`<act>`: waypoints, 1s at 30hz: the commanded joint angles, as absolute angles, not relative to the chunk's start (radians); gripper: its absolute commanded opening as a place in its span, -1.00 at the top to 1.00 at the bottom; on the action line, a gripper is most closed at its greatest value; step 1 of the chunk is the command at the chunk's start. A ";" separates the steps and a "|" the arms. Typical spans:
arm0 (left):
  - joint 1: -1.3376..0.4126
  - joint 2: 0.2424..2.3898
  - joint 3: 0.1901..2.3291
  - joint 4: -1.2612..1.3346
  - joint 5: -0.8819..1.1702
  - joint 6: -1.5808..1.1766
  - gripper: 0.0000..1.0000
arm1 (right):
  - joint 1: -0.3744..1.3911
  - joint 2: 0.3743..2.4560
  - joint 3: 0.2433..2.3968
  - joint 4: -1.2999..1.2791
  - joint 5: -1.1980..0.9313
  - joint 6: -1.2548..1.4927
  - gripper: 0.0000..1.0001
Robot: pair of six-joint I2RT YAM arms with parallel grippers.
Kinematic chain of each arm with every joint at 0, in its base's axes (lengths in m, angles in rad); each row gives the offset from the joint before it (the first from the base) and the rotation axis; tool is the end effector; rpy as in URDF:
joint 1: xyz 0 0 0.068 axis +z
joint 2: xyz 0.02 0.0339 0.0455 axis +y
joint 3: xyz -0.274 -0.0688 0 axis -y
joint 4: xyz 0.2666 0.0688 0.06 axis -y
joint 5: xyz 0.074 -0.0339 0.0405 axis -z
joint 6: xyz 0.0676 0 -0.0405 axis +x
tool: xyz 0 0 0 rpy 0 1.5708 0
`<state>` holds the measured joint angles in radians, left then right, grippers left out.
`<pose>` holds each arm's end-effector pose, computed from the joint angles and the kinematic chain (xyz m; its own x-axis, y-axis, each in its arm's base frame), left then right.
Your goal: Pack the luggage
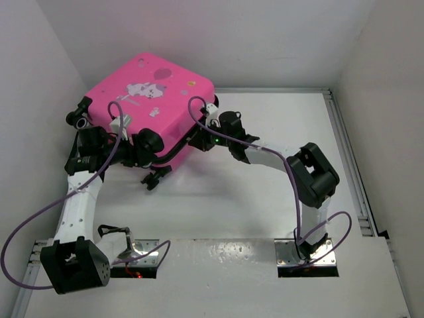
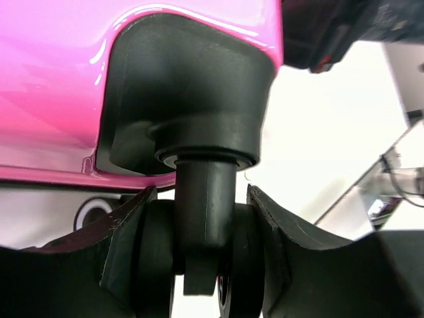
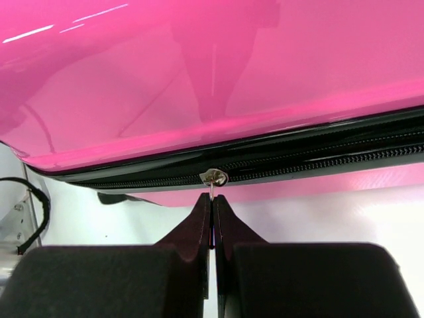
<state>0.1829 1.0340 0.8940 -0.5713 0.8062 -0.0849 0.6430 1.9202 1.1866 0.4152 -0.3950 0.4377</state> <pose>0.2486 -0.0036 0.2923 -0.6745 -0.1845 -0.7148 0.3557 0.7673 -0.5337 0.3698 0.3095 0.1943 -0.5855 0.0502 -0.8091 -0.6600 0.5501 0.5117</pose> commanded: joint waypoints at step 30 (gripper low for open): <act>0.429 1.132 0.948 -0.923 0.833 0.846 1.00 | 0.419 1.896 1.182 0.454 -0.008 0.109 1.00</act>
<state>0.3618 1.0973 0.9192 -0.8917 0.9249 0.6300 0.5068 1.9011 1.1427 0.3931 -0.1741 0.1707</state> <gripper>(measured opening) 0.547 0.003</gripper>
